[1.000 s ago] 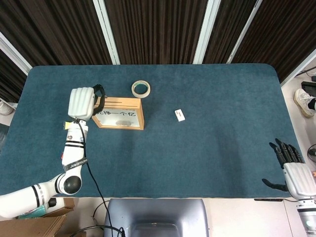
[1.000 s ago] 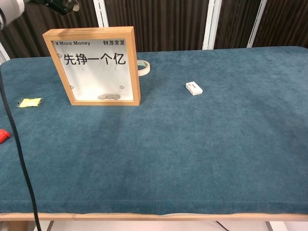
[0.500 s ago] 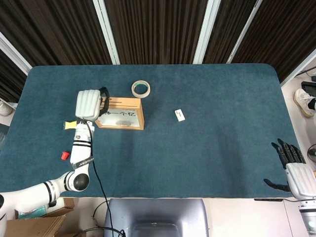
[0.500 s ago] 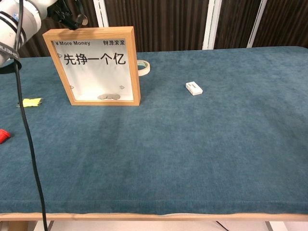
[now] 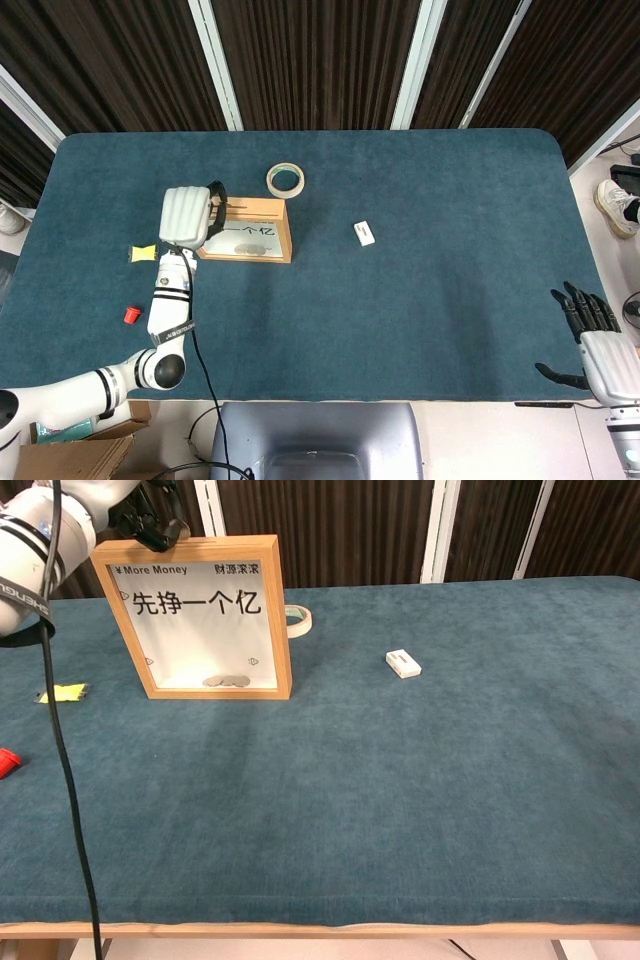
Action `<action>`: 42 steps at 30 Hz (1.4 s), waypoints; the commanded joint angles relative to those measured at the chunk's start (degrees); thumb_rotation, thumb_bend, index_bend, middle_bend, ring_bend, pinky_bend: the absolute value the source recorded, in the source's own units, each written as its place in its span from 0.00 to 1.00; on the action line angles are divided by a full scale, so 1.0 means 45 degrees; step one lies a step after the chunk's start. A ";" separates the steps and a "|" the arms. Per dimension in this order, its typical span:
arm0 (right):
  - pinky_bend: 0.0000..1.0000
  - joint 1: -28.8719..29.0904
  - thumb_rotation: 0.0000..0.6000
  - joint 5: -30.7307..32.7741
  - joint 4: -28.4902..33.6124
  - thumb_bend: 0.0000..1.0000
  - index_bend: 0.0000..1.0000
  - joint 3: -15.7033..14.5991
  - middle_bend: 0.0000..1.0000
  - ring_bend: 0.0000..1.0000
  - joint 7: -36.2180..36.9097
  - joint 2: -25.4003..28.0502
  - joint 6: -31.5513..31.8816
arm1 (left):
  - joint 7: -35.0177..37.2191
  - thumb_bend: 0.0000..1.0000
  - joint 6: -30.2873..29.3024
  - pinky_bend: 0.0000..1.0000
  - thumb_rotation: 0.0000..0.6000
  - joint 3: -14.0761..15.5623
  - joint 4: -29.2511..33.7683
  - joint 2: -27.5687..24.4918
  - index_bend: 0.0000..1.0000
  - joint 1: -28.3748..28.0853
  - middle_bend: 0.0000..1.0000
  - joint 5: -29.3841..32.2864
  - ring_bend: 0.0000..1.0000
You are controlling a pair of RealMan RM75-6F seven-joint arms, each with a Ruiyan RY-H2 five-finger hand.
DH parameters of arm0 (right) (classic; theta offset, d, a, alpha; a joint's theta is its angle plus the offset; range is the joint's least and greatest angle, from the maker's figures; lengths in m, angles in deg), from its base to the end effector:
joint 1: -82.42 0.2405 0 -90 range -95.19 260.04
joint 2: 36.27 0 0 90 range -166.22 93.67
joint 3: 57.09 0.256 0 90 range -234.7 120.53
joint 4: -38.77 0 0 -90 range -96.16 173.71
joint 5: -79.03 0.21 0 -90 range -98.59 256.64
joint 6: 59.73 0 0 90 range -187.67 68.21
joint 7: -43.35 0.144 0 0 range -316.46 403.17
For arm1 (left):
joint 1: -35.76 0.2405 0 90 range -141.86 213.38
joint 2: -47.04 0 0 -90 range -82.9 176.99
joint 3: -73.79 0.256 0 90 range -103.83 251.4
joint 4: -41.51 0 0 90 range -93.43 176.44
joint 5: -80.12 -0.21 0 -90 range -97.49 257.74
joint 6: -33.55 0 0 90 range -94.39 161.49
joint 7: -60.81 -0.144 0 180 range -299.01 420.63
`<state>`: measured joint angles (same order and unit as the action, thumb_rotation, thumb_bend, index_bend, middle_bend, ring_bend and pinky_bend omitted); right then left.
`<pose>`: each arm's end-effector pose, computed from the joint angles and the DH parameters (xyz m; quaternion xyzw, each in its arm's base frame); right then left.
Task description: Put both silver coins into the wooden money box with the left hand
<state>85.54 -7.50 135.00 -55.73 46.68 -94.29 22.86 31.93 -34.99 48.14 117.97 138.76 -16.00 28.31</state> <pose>-0.3139 -0.1652 0.1769 0.5987 -0.4203 0.3671 0.5746 -0.0884 0.4306 0.0615 -0.5896 -0.3215 -0.4734 0.5700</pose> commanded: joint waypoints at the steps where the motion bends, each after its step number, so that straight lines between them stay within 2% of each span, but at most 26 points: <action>1: 0.00 -0.0005 1.00 -0.0004 0.0006 0.10 0.00 -0.0005 0.00 0.00 0.0007 0.0011 0.0002 | 0.0080 0.49 -0.0010 1.00 1.00 0.0031 -0.0145 0.0077 0.65 -0.0050 1.00 -0.0048 1.00; 16: 0.00 -0.0083 1.00 0.0101 -0.0018 0.10 0.00 0.0043 0.00 0.00 0.0071 0.0042 0.0100 | 0.0124 0.48 0.0153 1.00 1.00 0.0130 -0.0520 0.0267 0.64 -0.0201 1.00 0.0142 1.00; 19: 0.00 -0.0075 1.00 0.0133 -0.0024 0.10 0.00 0.0050 0.00 0.00 0.0069 0.0043 0.0067 | 0.0128 0.48 0.0194 1.00 1.00 0.0163 -0.0524 0.0239 0.60 -0.0181 1.00 0.0184 1.00; 23: 0.00 -0.0065 1.00 0.0151 0.0000 0.10 0.00 0.0053 0.00 0.00 0.0023 0.0043 0.0034 | 0.0141 0.48 0.0194 1.00 1.00 0.0178 -0.0516 0.0202 0.49 -0.0161 1.00 0.0212 1.00; 29: 0.00 -0.0088 1.00 0.0134 -0.0001 0.10 0.00 0.0058 0.00 0.00 0.0009 0.0034 0.0084 | 0.0195 0.48 0.0036 1.00 1.00 0.0222 -0.0362 0.0114 0.46 -0.0090 1.00 0.0087 1.00; 34: 0.00 -0.0071 1.00 0.0137 -0.0019 0.10 0.00 0.0070 0.00 0.00 -0.0076 -0.0012 0.0067 | 0.0375 0.47 -0.0330 1.00 1.00 0.0359 0.0508 -0.0341 0.43 0.0172 1.00 -0.0451 1.00; 37: 0.00 -0.0075 1.00 0.0102 -0.0008 0.10 0.00 0.0069 0.00 0.00 -0.0134 -0.0028 0.0098 | 0.0825 0.45 -0.0920 1.00 1.00 0.0833 0.1901 -0.1116 0.40 0.0853 1.00 -0.1399 0.99; 38: 0.00 -0.0080 1.00 0.0091 -0.0003 0.10 0.00 0.0065 0.00 0.00 -0.0156 -0.0038 0.0111 | 0.0991 0.44 -0.1095 1.00 1.00 0.1079 0.2505 -0.1473 0.38 0.1193 0.97 -0.1679 0.95; 40: 0.00 -0.0082 1.00 0.0051 0.0010 0.10 0.00 0.0043 0.00 0.00 -0.0238 -0.0067 0.0114 | 0.1304 0.43 -0.1492 1.00 1.00 0.1845 0.4065 -0.2525 0.36 0.2159 0.82 -0.2294 0.82; 41: 0.00 -0.0080 1.00 0.0042 0.0023 0.10 0.00 0.0034 0.00 0.00 -0.0296 -0.0086 0.0107 | 0.1538 0.42 -0.1738 0.99 1.00 0.2208 0.4680 -0.2968 0.35 0.2622 0.70 -0.2634 0.72; 42: 0.00 -0.0065 1.00 0.0013 0.0042 0.10 0.00 0.0021 0.00 0.00 -0.0409 -0.0124 0.0090 | 0.1990 0.41 -0.2046 0.92 1.00 0.2769 0.5360 -0.3549 0.33 0.3254 0.57 -0.3216 0.60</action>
<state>85.20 -7.31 135.10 -55.56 45.22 -94.69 23.33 36.69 -40.16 54.50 132.90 130.12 -8.71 20.11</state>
